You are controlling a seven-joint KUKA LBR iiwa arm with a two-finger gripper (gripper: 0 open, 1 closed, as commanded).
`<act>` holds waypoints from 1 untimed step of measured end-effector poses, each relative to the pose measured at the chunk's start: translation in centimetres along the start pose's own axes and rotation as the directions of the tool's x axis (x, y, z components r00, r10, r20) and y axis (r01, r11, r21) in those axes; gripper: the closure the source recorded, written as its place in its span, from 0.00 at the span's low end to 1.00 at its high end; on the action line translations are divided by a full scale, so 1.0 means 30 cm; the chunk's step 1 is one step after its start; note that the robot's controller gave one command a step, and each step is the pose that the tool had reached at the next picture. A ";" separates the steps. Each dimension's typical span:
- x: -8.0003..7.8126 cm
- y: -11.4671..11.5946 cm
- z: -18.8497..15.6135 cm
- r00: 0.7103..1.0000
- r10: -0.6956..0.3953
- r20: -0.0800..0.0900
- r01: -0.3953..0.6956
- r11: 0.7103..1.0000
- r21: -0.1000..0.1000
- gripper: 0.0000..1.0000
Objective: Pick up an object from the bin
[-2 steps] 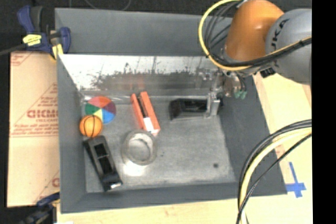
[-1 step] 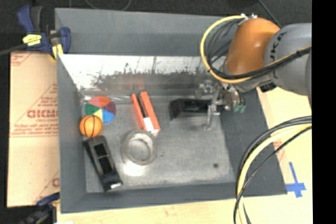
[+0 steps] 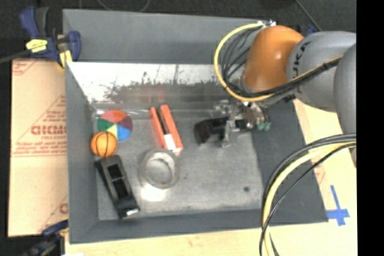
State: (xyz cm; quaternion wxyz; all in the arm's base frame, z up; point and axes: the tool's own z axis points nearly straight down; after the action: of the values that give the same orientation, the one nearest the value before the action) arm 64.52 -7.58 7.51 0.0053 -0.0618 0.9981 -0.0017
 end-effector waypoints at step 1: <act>0.000 0.000 0.000 1.000 0.000 0.000 0.000 1.000 0.000 1.00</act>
Offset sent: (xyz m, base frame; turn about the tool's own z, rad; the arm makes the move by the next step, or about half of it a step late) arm -0.0307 -0.0626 -0.0051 -0.1134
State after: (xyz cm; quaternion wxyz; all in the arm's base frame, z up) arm 64.52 -7.58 7.51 0.0053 -0.0618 0.9981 -0.0018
